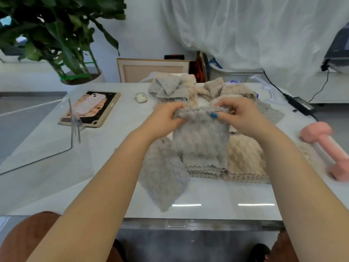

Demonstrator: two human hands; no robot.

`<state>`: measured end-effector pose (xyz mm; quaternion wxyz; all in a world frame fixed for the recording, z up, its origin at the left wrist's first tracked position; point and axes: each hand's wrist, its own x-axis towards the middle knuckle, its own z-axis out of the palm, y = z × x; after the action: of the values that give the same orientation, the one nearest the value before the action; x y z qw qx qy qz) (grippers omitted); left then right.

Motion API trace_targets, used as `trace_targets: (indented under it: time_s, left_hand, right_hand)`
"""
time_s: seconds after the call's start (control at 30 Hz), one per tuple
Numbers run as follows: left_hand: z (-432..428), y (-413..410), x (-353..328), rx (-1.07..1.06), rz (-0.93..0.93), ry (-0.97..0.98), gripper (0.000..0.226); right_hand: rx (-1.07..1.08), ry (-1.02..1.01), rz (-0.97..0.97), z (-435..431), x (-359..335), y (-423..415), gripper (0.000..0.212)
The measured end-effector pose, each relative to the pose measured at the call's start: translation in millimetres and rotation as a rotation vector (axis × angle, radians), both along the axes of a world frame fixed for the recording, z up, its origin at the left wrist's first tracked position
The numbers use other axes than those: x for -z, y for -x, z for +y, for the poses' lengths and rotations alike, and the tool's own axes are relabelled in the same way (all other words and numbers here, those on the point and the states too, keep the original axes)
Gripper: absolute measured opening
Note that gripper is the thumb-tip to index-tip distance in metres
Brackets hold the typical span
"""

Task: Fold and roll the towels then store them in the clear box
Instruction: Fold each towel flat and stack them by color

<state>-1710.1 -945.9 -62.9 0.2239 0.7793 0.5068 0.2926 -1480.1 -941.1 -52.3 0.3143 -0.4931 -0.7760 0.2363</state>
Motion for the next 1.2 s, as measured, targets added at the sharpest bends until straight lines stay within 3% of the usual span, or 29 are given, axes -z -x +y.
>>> trace_targets:
  time_s: [0.07, 0.13, 0.37, 0.53, 0.6, 0.73, 0.8, 0.83, 0.93, 0.97, 1.2]
  left_hand:
    - [12, -13, 0, -0.074, 0.008, -0.230, 0.015]
    - [13, -22, 16, -0.089, -0.046, -0.303, 0.022]
    - [-40, -20, 136, -0.081, -0.002, 0.024, 0.033]
    - [-46, -27, 132, -0.156, -0.112, -0.018, 0.030]
    - [-48, -28, 131, -0.169, -0.119, -0.018, 0.027]
    - [-56, -25, 147, -0.167, -0.074, 0.096, 0.029]
    - [-59, -26, 147, -0.176, -0.076, 0.069, 0.027]
    - [-63, -27, 147, -0.193, -0.046, 0.042, 0.034]
    - [-84, -24, 156, -0.332, 0.029, 0.073, 0.094]
    - [-92, -23, 160, -0.376, 0.054, 0.082, 0.100]
    - [-121, 48, 154, -0.576, -0.126, 0.121, 0.046]
  right_hand:
    - [0.088, -0.146, -0.047, 5, 2, -4, 0.020]
    - [0.076, -0.211, -0.067, 4, 16, -9, 0.027]
    - [0.020, 0.122, -0.291, -43, 120, -12, 0.039]
    - [0.069, 0.103, -0.280, -48, 114, -8, 0.036]
    - [0.086, 0.105, -0.267, -48, 112, -7, 0.047]
    - [0.008, 0.236, -0.414, -55, 131, 0, 0.059]
    - [0.071, 0.187, -0.432, -55, 143, 2, 0.060]
    - [0.129, 0.124, -0.442, -53, 146, 4, 0.059]
    - [0.306, -0.045, -0.488, -52, 154, 14, 0.054]
    - [0.350, -0.072, -0.506, -51, 156, 15, 0.055]
    - [0.465, -0.101, -0.535, -62, 157, 40, 0.066]
